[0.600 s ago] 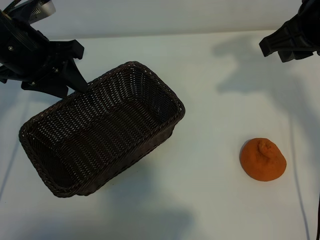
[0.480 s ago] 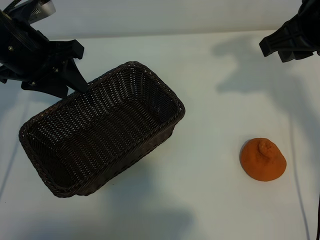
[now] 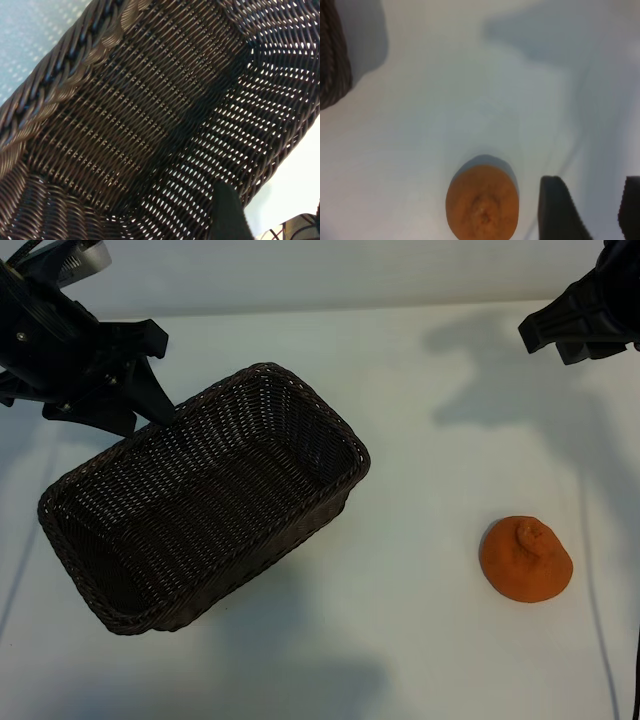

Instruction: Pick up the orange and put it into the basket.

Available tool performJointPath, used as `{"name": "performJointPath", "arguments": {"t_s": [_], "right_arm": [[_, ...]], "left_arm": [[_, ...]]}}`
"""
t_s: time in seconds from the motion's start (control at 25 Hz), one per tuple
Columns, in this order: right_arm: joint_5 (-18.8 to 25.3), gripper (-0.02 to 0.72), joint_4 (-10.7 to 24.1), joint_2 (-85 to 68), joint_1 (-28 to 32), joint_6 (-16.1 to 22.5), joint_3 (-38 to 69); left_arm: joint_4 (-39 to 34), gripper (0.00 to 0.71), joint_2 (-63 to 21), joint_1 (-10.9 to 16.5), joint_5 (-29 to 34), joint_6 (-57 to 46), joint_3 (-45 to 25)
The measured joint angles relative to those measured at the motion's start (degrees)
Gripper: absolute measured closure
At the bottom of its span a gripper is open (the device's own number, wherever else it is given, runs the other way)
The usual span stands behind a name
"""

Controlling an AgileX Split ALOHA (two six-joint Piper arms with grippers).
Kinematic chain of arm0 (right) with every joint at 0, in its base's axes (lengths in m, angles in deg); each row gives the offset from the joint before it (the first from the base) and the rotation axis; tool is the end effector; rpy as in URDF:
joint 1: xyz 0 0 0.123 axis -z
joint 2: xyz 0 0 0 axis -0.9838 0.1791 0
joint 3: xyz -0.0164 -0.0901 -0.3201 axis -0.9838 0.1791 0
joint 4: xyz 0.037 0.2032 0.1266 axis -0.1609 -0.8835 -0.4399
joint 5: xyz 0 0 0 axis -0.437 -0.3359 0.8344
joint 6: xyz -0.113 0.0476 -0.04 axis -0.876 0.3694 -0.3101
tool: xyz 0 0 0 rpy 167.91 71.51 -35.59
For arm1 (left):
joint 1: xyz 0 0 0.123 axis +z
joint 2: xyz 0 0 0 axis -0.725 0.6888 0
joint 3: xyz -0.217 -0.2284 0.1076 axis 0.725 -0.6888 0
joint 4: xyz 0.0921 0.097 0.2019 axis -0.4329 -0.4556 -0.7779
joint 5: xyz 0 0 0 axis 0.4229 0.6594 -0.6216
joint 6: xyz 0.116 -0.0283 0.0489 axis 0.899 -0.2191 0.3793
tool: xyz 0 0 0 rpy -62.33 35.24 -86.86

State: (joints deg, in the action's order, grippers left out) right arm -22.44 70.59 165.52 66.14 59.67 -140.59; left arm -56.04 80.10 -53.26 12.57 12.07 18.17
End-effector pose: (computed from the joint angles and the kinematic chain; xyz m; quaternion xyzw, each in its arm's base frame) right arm 0.2992 0.0673 0.3681 -0.0993 0.9683 0.0121 0.2290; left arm 0.3143 -0.0888 0.3141 0.0172 0.9718 -0.2143 0.0974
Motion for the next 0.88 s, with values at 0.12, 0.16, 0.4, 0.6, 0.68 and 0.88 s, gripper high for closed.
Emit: {"name": "performJointPath", "arguments": {"t_s": [0.12, 0.16, 0.4, 0.6, 0.68, 0.88], "right_arm": [[0.0, 0.375, 0.0, 0.0, 0.0, 0.0, 0.0], [0.0, 0.375, 0.0, 0.0, 0.0, 0.0, 0.0], [0.0, 0.375, 0.0, 0.0, 0.0, 0.0, 0.0], [0.0, 0.375, 0.0, 0.0, 0.0, 0.0, 0.0], [0.0, 0.375, 0.0, 0.0, 0.0, 0.0, 0.0], [0.0, 0.375, -0.02, 0.0, 0.0, 0.0, 0.0]], "left_arm": [[0.0, 0.254, 0.0, 0.0, 0.0, 0.0, 0.0], [0.0, 0.254, 0.0, 0.0, 0.0, 0.0, 0.0], [-0.12, 0.254, 0.0, 0.0, -0.05, 0.0, 0.0], [-0.47, 0.254, 0.0, 0.0, -0.39, 0.0, 0.0], [-0.89, 0.254, 0.0, 0.0, -0.67, 0.0, 0.0], [-1.53, 0.254, 0.0, 0.0, -5.1, -0.05, 0.0]]}}
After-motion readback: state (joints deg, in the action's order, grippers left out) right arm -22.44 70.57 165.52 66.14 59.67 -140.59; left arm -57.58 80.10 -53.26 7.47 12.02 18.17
